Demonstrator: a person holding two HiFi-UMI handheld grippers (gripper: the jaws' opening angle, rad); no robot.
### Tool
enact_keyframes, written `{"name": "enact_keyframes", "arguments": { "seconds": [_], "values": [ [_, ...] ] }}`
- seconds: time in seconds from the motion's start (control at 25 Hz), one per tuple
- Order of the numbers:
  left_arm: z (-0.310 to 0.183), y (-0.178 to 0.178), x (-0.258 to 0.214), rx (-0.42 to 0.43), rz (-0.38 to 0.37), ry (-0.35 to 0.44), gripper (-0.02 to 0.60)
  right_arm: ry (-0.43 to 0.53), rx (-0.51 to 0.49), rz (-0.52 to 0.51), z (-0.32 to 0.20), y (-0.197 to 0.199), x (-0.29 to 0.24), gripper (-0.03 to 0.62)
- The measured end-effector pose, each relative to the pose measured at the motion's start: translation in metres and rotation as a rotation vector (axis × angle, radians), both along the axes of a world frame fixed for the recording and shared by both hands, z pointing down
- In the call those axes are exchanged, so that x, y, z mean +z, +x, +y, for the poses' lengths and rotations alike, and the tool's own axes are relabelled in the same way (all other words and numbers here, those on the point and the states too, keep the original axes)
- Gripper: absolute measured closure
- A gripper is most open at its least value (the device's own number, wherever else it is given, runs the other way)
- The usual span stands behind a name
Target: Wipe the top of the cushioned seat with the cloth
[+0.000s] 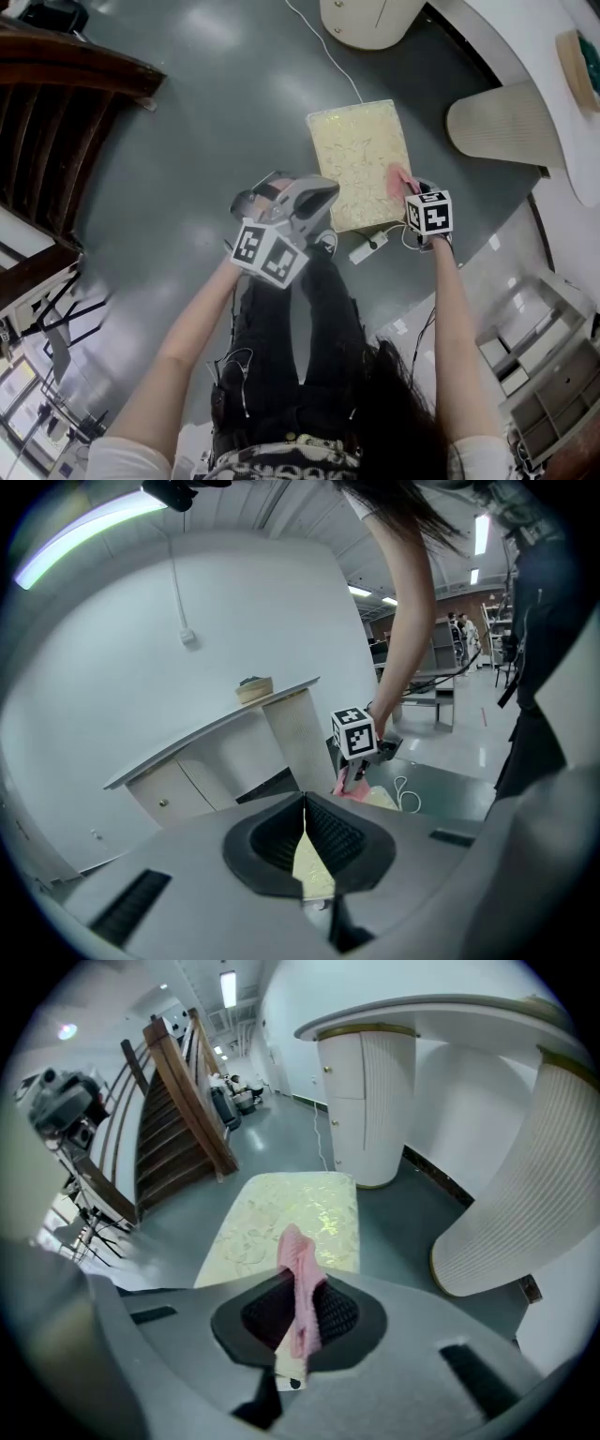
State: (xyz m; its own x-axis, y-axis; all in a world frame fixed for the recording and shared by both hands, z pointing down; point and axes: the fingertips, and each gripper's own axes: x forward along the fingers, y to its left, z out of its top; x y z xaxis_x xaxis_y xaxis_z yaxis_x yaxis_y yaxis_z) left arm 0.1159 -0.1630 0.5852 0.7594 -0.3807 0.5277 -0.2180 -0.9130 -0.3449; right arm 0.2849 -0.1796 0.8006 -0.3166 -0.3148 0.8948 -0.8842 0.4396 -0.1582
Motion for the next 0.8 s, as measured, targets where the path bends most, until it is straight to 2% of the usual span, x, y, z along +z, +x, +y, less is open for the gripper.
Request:
{"name": "enact_keyframes", "arguments": {
  "seconds": [0.16, 0.36, 0.6, 0.8],
  "values": [
    [0.008, 0.002, -0.005, -0.011, 0.002, -0.001, 0.575, -0.015, -0.113, -0.049, 0.036, -0.047, 0.000, 0.585],
    [0.019, 0.002, -0.007, -0.015, 0.004, -0.010, 0.575, -0.055, -0.196, -0.098, 0.076, -0.093, 0.009, 0.585],
    [0.033, -0.008, 0.002, -0.029, -0.002, -0.035, 0.575, -0.086, -0.228, -0.147, 0.106, -0.134, 0.019, 0.585],
    [0.041, -0.014, 0.011, -0.039, 0.002, -0.050, 0.575, -0.112, -0.247, -0.133, 0.117, -0.144, 0.034, 0.585]
  ]
}}
